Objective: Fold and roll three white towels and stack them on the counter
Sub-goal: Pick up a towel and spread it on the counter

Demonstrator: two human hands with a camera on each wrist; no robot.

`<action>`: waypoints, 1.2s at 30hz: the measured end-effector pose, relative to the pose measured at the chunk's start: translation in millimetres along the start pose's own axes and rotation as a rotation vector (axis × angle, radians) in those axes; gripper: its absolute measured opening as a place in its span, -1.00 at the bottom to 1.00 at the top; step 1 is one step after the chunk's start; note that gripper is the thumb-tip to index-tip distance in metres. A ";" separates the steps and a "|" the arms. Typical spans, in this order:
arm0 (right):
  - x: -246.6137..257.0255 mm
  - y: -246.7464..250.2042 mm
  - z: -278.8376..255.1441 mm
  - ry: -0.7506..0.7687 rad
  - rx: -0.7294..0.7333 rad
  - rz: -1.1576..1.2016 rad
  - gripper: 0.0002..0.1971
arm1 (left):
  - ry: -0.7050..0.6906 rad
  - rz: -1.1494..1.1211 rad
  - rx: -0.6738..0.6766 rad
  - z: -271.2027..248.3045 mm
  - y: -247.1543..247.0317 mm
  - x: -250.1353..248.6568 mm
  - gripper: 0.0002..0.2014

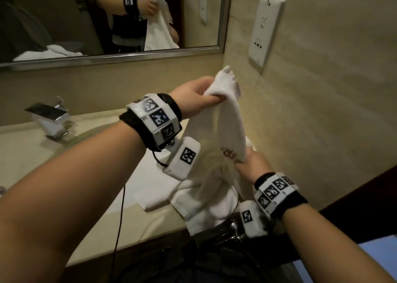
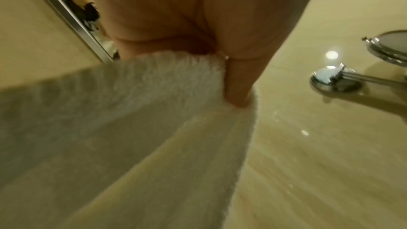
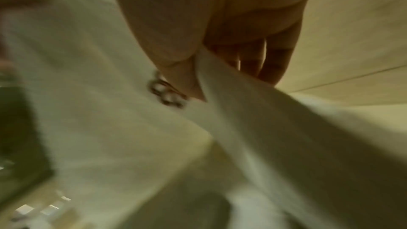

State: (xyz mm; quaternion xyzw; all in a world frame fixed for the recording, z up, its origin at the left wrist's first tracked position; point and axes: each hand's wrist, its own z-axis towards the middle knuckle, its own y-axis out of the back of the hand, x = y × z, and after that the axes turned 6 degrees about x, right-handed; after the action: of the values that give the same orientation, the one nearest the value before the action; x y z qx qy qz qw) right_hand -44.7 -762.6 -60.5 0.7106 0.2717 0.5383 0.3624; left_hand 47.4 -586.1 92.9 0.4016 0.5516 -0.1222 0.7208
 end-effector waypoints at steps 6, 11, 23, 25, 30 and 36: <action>-64.0 4.8 10.2 -0.399 0.317 -0.440 -0.71 | 0.059 -0.267 -0.286 -29.2 50.3 34.7 -0.84; -15.5 68.7 25.1 -0.237 -0.217 0.032 -0.77 | 0.125 -0.341 -0.407 -64.9 91.7 72.7 -0.83; 139.5 173.0 143.9 0.296 -0.795 0.055 -0.64 | 0.055 -0.501 -0.724 -51.1 189.0 121.9 -0.71; 127.3 159.8 165.9 0.247 -0.722 0.042 -0.62 | 0.074 -0.536 -0.738 -38.4 189.6 140.0 -0.73; 102.0 106.2 276.9 0.120 -0.496 0.001 -0.60 | 0.273 -0.533 -0.715 35.9 220.9 235.1 -0.73; 62.1 42.9 371.8 -0.014 -0.330 -0.098 -0.67 | 0.546 -0.451 -0.723 87.5 218.1 342.7 -0.75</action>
State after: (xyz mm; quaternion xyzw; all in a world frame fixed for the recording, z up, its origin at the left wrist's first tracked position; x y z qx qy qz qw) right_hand 329.7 -822.4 -49.2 0.6312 0.2117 0.5522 0.5019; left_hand 367.4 -415.8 -110.4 0.0147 0.8000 0.0337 0.5989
